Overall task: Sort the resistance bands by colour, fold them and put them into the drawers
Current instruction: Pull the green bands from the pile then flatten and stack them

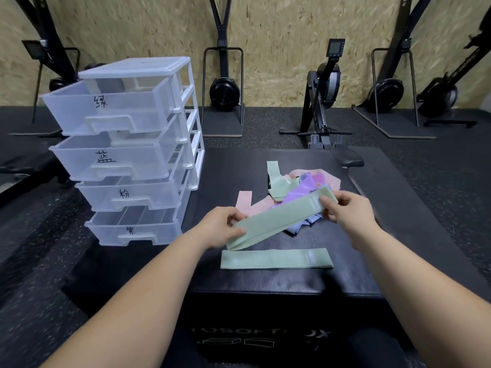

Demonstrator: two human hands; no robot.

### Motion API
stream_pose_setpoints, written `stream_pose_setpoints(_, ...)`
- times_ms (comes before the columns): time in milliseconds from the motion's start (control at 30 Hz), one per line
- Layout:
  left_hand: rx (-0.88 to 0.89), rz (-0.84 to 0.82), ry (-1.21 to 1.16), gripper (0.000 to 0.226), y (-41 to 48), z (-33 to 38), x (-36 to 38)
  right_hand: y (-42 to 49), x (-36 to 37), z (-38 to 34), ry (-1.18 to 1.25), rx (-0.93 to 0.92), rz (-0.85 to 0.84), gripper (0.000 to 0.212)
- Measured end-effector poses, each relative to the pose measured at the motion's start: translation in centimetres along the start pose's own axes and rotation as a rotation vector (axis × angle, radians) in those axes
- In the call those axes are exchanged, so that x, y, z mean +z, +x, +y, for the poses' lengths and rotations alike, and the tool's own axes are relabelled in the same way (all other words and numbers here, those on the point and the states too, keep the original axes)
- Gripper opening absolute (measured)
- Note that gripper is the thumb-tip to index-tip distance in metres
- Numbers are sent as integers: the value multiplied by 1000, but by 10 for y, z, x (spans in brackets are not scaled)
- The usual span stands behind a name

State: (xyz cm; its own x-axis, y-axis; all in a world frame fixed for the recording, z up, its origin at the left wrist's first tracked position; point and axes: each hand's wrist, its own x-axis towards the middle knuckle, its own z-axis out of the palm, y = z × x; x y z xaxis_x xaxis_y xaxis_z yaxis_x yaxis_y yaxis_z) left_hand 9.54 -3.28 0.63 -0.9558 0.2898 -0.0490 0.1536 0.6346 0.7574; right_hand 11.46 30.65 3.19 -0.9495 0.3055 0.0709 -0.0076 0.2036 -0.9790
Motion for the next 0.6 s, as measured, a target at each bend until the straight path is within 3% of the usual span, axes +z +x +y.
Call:
stream_pose_setpoints(300, -157, 80, -109, 29, -26, -31, 14, -21, -15, 87, -205, 145, 45, 15)
stream_pose_setpoints(600, -200, 231, -61, 26, -35, -47, 39, -43, -15, 104, -543, 64, 20, 12)
